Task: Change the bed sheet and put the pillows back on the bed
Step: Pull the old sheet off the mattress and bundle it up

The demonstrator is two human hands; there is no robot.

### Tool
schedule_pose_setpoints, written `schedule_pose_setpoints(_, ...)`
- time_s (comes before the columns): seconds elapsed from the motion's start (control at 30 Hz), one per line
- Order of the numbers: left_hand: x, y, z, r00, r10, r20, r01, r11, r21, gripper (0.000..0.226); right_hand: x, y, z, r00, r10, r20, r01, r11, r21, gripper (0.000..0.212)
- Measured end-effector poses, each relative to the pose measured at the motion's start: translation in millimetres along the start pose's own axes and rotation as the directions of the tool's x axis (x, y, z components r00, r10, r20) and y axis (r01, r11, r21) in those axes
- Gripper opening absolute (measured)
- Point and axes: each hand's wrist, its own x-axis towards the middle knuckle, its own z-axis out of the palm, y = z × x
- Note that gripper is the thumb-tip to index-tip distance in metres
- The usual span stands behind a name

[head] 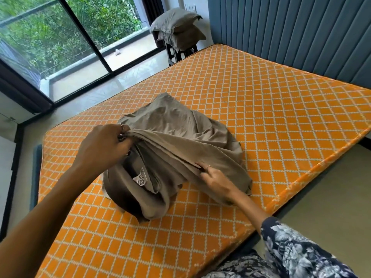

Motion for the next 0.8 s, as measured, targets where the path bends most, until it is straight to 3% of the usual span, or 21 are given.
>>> schedule_pose_setpoints(0.1, 1, -3, -1, 1.0, 0.01, 0.006, -0.01, 1.0, 0.005, 0.032, 23, -11, -43, 0.999, 0.018, -0.037, -0.017, 0.999, 0.039, 0.053)
schedule_pose_setpoints(0.2, 0, -5, 0, 0.999, 0.032, 0.016, -0.032, 0.999, 0.006, 0.038, 47, -42, -95, 0.992, 0.061, -0.114, -0.062, 0.998, -0.008, 0.04)
schedule_pose_setpoints(0.37, -3, -8, 1, 0.998, 0.057, 0.01, -0.056, 0.998, -0.009, 0.031, 76, -90, -153, 0.974, -0.018, -0.226, 0.028, 0.999, 0.039, 0.048)
schedule_pose_setpoints(0.53, -4, -12, 0, 0.999, 0.038, -0.017, -0.038, 0.999, 0.027, 0.033, 84, -94, -154, 0.939, -0.136, -0.317, 0.153, 0.988, 0.03, 0.056)
schedule_pose_setpoints(0.8, -6, -15, 1, 0.999, -0.006, 0.045, 0.003, 0.999, 0.052, 0.032, 85, -63, -103, 0.965, -0.164, -0.203, 0.146, 0.984, -0.098, 0.072)
